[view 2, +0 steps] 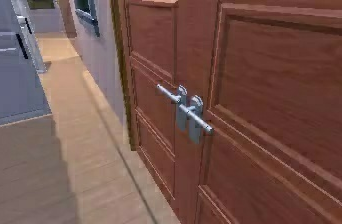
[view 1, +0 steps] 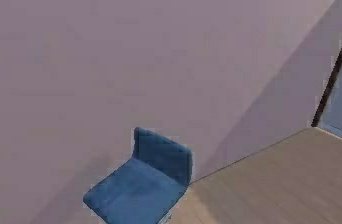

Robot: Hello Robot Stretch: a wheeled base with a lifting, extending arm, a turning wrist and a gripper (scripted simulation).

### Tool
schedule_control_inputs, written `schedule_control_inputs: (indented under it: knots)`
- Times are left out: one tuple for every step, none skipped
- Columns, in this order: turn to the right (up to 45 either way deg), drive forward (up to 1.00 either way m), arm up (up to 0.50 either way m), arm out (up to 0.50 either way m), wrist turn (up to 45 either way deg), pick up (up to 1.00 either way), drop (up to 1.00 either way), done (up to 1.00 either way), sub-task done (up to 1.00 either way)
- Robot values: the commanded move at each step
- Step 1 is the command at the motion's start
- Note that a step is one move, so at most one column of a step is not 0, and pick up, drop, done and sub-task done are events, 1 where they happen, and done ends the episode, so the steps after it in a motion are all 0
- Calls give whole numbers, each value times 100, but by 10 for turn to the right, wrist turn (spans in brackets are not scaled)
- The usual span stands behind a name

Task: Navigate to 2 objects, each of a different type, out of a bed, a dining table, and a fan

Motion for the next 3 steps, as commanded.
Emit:
schedule_control_inputs:
  knots:
    - [450,0,0,0,0,0,0,0,0]
    - [180,0,0,0,0,0,0,0,0]
    - [0,100,0,0,0,0,0,0,0]
